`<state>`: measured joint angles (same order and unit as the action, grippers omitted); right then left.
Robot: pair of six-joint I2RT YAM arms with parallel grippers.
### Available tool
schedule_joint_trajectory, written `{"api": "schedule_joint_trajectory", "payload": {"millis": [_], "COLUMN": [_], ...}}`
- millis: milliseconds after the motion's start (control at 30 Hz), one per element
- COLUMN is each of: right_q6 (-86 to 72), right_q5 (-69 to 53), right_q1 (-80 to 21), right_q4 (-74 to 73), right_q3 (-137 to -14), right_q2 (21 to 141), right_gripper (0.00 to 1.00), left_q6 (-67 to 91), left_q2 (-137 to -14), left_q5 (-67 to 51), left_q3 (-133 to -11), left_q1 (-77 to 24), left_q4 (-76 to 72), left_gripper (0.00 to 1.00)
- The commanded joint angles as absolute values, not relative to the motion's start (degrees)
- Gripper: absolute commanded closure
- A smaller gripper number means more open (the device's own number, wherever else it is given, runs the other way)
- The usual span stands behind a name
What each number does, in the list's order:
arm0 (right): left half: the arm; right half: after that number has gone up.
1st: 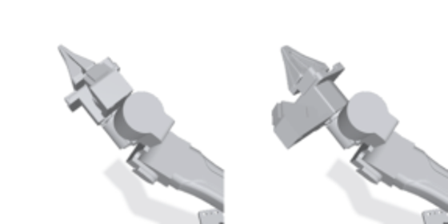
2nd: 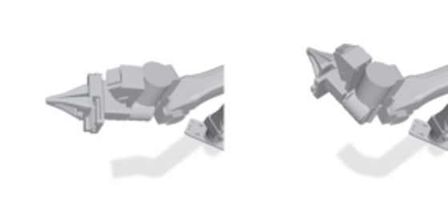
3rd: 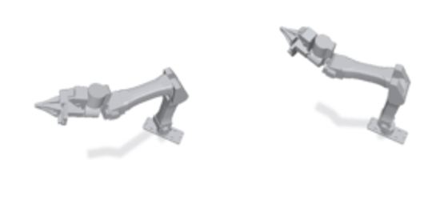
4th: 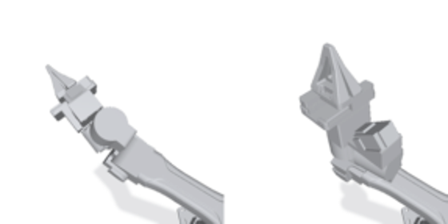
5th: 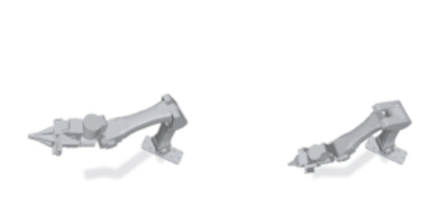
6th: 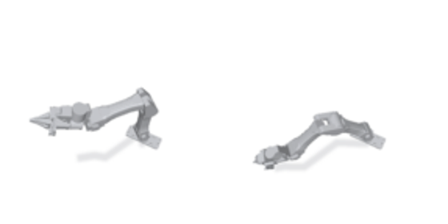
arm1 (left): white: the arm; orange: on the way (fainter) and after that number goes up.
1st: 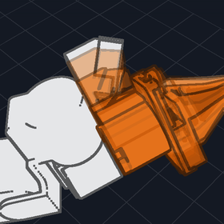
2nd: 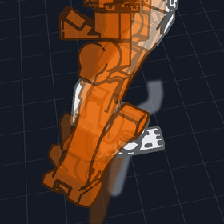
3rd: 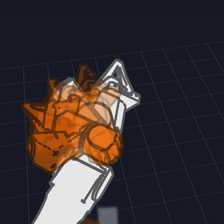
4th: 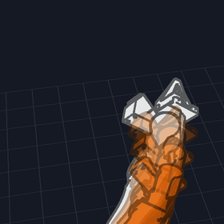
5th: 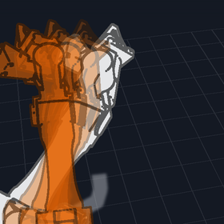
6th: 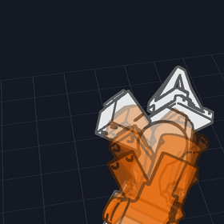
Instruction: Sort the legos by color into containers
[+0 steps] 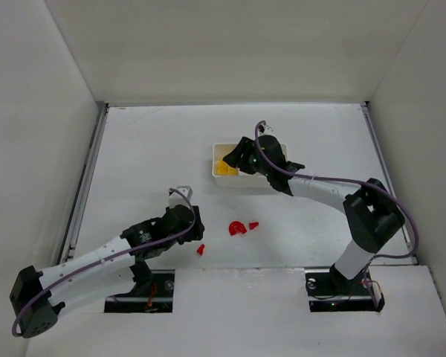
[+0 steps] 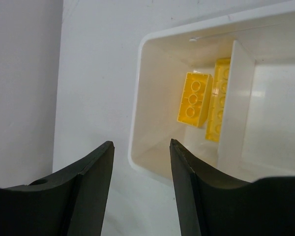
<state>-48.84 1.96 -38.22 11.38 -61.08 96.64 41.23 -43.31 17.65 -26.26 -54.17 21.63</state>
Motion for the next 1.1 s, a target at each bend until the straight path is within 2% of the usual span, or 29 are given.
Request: {"api": "schedule_joint_trajectory", "payload": {"millis": [0,167,400,600,933,1067], "right_q6": [-46.0,-42.3,-40.7,-40.1,-42.6,-42.3], "right_q5": [4.0,5.0,7.7,12.3,16.4,16.0], "right_q1": [-39.0,-39.2,-43.0,-48.6,-52.5,-51.9], "right_q4": [12.4,10.7,6.1,0.4,-1.9,-2.5], "right_q3": [-59.8,-51.3,-40.6,-35.1,-29.1,-28.1], "right_q2": [89.1,78.0,65.1,61.3,54.9,52.0], "right_gripper": [0.45,0.45,0.45,0.38,0.37,0.37], "left_q6": [44.1,45.8,48.1,49.0,48.1,47.9], "left_q2": [-43.2,-47.5,-54.5,-58.4,-63.5,-65.8], "left_q5": [20.6,21.6,24.2,25.8,24.9,24.5], "left_q3": [-29.4,-30.8,-31.4,-31.0,-30.9,-31.1], "left_q1": [-57.4,-63.5,-69.6,-70.3,-69.9,-70.1], "left_q4": [29.2,32.6,33.2,31.5,29.0,28.7], "left_gripper": [0.54,0.51,0.53,0.53,0.65,0.77]}}
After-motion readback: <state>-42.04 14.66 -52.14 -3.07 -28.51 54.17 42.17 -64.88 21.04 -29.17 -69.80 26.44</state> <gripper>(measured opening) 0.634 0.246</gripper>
